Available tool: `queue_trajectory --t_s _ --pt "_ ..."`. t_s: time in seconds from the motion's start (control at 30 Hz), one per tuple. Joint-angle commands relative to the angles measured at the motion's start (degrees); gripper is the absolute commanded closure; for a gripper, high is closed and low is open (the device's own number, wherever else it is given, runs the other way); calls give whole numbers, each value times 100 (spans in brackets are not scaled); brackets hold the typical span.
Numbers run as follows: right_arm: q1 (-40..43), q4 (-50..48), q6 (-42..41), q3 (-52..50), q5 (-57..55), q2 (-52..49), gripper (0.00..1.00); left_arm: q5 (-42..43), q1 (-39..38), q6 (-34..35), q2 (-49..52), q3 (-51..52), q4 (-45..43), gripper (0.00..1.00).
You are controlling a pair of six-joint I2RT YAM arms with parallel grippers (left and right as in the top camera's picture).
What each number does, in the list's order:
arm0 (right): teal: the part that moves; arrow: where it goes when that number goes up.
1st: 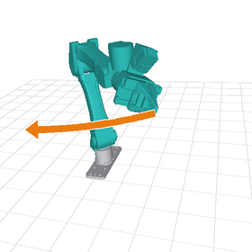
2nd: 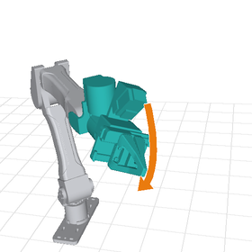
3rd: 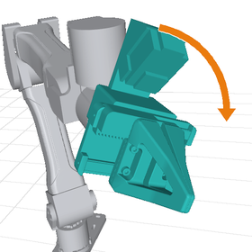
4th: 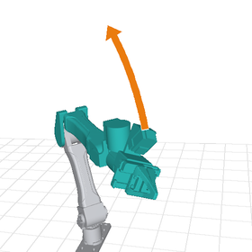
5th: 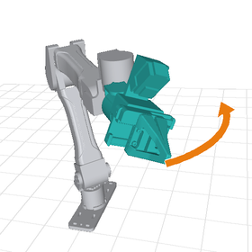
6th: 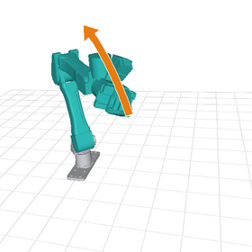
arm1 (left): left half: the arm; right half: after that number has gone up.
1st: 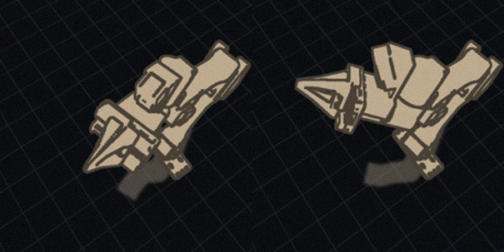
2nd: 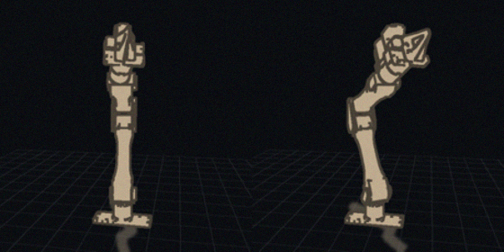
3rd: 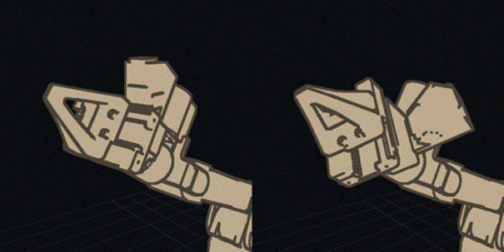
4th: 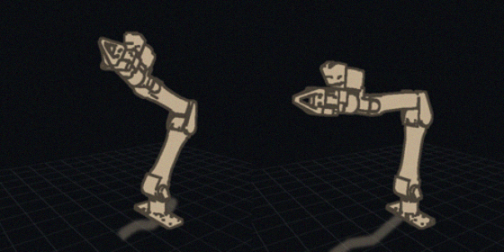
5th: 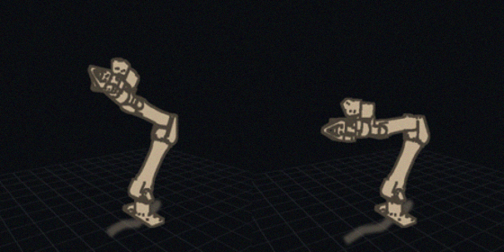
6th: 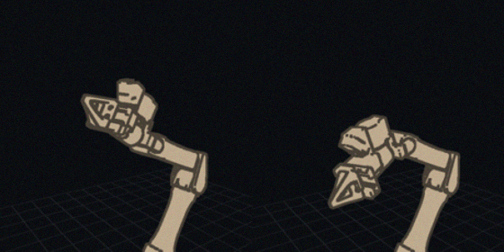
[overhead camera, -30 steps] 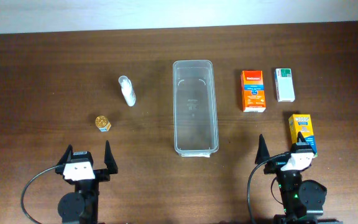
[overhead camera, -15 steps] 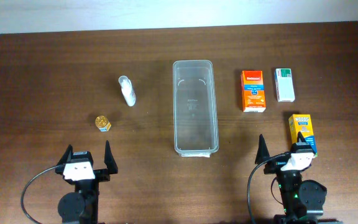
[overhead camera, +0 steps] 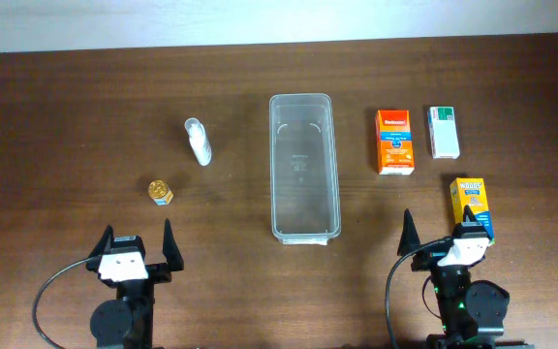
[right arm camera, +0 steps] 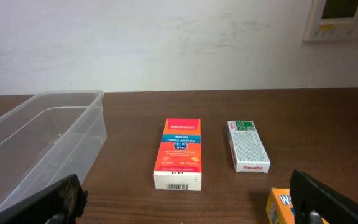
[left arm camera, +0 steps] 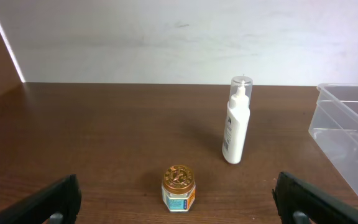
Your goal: Pack container
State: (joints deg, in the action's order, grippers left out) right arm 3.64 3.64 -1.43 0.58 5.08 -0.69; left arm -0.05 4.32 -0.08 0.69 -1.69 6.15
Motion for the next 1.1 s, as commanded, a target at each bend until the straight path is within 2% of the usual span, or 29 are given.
queue_trajectory --t_s 0.0,0.37,0.57,0.73,0.87,1.07 --pt "-42 28 -15 -26 81 48 2 -37 20 -87 -39 59 -37 1" --pt "-24 -76 -50 -26 179 48 2 -37 20 -87 -39 59 -37 1" --pt "-24 -1419 -46 -9 494 31 2 -37 20 -85 -39 59 -37 0" --pt "-24 -1589 -22 372 306 -236 2 -37 20 -87 -39 59 -37 0" --pt "-24 -1589 -17 977 308 -933 2 -37 20 -87 -39 59 -37 0" --pt "-26 -1158 649 2811 352 -3185 2 -37 20 -87 -39 59 -37 1"
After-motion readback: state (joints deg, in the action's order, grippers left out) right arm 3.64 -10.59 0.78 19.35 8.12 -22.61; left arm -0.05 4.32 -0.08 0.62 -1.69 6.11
